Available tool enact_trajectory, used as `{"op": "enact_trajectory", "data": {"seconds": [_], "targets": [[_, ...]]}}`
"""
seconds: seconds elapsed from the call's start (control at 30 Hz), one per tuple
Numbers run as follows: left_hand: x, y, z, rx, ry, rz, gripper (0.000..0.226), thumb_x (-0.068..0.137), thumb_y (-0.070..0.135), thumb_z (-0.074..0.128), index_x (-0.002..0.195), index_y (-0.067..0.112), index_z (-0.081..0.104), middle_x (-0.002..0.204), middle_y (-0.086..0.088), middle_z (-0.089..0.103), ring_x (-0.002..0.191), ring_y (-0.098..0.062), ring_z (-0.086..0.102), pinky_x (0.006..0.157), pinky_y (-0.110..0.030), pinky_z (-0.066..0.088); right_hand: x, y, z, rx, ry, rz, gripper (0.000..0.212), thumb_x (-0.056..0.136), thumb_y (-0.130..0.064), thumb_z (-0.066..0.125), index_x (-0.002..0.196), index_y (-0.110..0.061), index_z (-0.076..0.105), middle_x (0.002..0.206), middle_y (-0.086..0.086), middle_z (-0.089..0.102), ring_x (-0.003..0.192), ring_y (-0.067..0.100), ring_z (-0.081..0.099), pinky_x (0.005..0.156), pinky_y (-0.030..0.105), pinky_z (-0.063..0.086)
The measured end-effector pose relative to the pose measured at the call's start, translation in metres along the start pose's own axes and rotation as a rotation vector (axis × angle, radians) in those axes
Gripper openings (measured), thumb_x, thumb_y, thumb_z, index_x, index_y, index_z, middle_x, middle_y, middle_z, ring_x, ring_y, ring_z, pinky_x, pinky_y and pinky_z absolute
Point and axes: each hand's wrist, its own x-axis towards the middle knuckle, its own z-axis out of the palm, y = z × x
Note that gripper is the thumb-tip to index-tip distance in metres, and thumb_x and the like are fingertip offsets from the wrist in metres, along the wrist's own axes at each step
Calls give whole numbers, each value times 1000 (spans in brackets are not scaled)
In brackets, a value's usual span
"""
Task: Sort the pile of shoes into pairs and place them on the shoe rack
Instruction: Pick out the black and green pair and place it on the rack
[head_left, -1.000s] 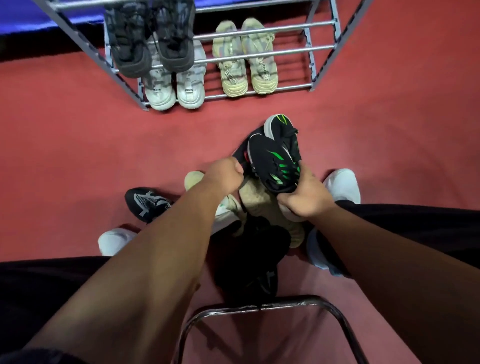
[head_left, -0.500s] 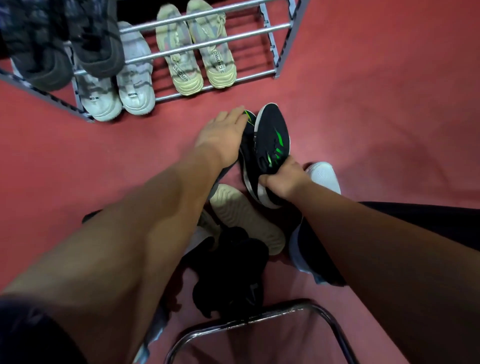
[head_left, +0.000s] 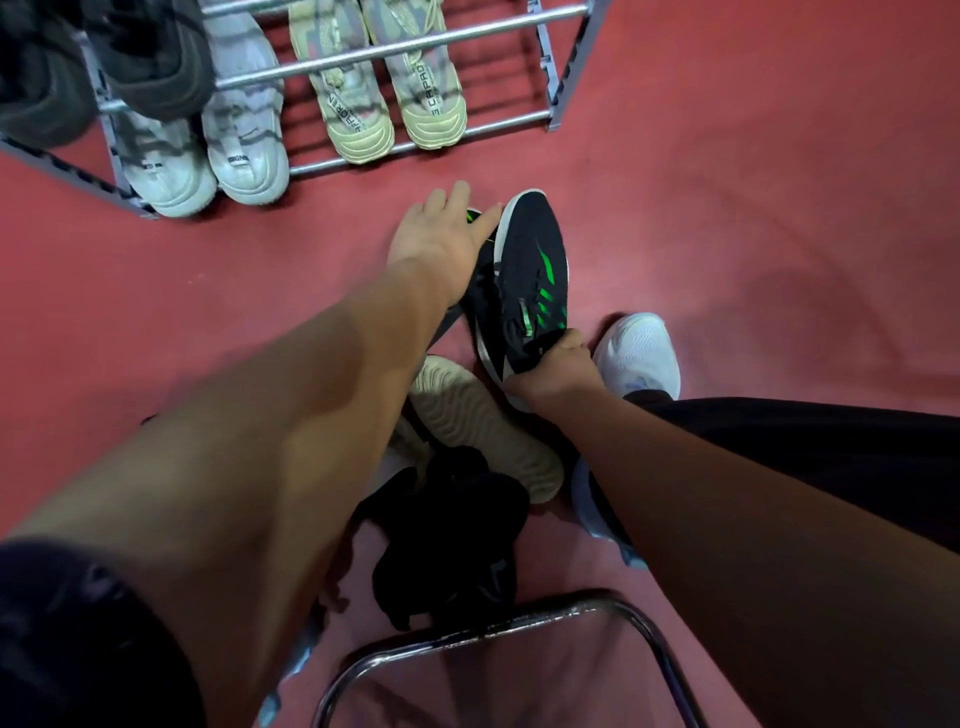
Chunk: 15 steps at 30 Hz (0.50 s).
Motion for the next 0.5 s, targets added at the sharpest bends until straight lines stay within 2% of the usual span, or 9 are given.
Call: {"op": "enact_trajectory", "data": {"seconds": [0.07, 0.13, 0.23, 0.3, 0.4, 0.5], "targets": [[-2, -3, -1, 27, -1, -23, 96, 76, 12, 74, 157, 32, 26, 147, -15, 28, 125, -34, 40, 91, -38, 39, 0, 1, -4, -1, 24, -19, 82, 79, -40, 84, 136, -1, 40, 141, 21, 52, 130, 36, 55, 104, 36, 47], [-6, -9, 0, 40, 59, -3, 82, 71, 14, 75, 144, 22, 38, 137, -15, 35, 119, -34, 41, 92, -40, 40, 1, -2, -9, -2, 47, -41, 81, 79, -40, 82, 138, -2, 42, 141, 20, 53, 131, 36, 55, 107, 39, 47], [-17, -26, 2, -22, 106, 60, 70, 64, 26, 79, 124, 13, 45, 123, -10, 41, 110, -30, 45, 84, -40, 47, 1, -14, -17, 31, 105, -68, 78, 80, -41, 77, 143, -9, 42, 142, 17, 53, 131, 38, 56, 110, 41, 46], [-31, -40, -1, -158, 80, 28, 71, 62, 35, 84, 118, 12, 47, 118, -9, 45, 106, -29, 48, 76, -44, 53, -1, -30, -20, 47, 110, -85, 81, 80, -40, 75, 148, -15, 39, 145, 15, 49, 132, 41, 54, 114, 43, 43], [-58, -60, -6, -248, 78, -79, 83, 61, 55, 84, 120, 9, 48, 121, -14, 51, 111, -35, 47, 90, -48, 51, -8, -59, -19, 85, 108, -126, 82, 78, -39, 73, 149, -20, 37, 144, 13, 49, 130, 42, 54, 112, 44, 45], [-89, -76, -9, -267, 92, -244, 95, 60, 70, 78, 124, 8, 45, 125, -16, 52, 115, -37, 46, 97, -48, 47, -20, -86, -14, 165, 101, -148, 78, 74, -32, 75, 143, -15, 42, 139, 12, 53, 125, 38, 58, 107, 43, 49]]}}
